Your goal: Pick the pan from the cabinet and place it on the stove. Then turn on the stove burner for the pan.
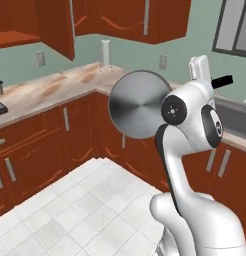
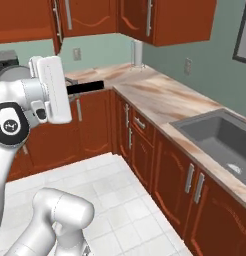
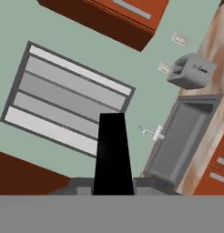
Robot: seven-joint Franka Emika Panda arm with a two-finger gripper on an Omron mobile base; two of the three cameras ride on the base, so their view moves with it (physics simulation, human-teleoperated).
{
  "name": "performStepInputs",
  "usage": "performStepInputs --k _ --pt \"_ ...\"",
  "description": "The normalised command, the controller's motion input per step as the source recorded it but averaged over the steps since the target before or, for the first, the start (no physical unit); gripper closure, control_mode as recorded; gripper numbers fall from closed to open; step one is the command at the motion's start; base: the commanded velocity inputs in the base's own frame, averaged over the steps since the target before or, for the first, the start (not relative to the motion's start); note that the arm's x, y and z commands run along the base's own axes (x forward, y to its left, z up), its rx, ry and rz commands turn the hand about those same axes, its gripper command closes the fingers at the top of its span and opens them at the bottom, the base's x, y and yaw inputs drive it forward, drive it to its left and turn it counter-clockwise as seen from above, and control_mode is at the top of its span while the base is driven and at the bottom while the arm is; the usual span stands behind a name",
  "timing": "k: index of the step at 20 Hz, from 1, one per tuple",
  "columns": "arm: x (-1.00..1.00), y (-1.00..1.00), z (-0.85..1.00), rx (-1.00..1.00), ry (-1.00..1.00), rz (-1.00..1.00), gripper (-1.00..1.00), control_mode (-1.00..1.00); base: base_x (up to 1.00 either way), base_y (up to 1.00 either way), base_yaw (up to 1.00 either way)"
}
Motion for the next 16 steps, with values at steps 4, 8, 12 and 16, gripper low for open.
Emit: performStepInputs --k 4,8,12,16 --pt "0.0 0.0 0.0 0.0 0.0 0.0 1.0 1.0 0.0 0.33 -0.41" --pt "0.0 0.0 0.0 0.0 0.0 0.0 1.0 1.0 -0.02 0.29 -0.43" --pt "0.0 0.0 0.0 0.0 0.0 0.0 1.0 1.0 -0.01 0.32 -0.43" --pt "0.0 0.0 0.0 0.0 0.0 0.0 1.0 1.0 0.0 0.29 -0.43"
